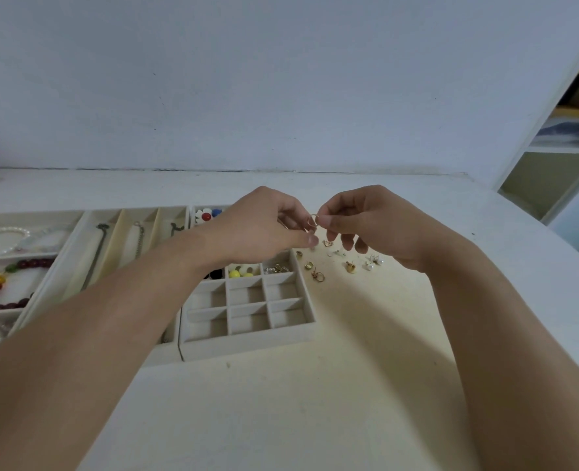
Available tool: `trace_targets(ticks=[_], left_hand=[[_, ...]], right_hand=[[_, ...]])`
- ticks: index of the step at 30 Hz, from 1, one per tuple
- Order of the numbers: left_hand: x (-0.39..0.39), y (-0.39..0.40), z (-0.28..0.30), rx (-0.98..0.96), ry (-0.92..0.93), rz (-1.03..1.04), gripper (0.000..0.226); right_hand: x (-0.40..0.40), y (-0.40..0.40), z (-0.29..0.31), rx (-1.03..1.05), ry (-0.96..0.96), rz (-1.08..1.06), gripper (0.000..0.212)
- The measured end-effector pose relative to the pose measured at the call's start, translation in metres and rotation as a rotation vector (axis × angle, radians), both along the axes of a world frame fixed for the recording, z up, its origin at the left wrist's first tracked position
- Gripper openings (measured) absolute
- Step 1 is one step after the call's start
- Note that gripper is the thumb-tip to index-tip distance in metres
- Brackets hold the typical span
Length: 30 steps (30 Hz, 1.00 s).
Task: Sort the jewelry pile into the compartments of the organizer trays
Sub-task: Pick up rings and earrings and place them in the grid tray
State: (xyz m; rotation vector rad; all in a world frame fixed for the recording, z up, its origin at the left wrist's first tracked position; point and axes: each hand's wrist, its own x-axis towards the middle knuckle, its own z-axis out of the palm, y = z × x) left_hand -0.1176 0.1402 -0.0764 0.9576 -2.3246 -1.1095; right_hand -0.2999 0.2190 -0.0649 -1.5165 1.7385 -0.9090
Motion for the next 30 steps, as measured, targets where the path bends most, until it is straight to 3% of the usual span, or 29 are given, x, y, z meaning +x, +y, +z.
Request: trace_targets(ticks=[12,16,25,30], left_hand=[[0.0,-0.001,-0.002,0.046,0.029,-0.03,0.013],[-0.001,-0.001,0.002,0.107,0.032,-0.002,0.03],[0.001,0.0,0.003,0.036,0.114,0.087,0.013],[0.001,-0.001,0.004,0.115,0.158,0.143,0.014]], right_hand=[[-0.004,-0.002,-0.001,0.001,-0.042,-0.016,0.012],[-0.004,-0.001,-0.002,-0.006,-0.016,-0.005,0.013],[-0.006,0.0,-0.002,-0.009,0.005,0.017,0.011],[-0.014,0.0,-0.003,-0.006,0.185,-0.082,0.004]])
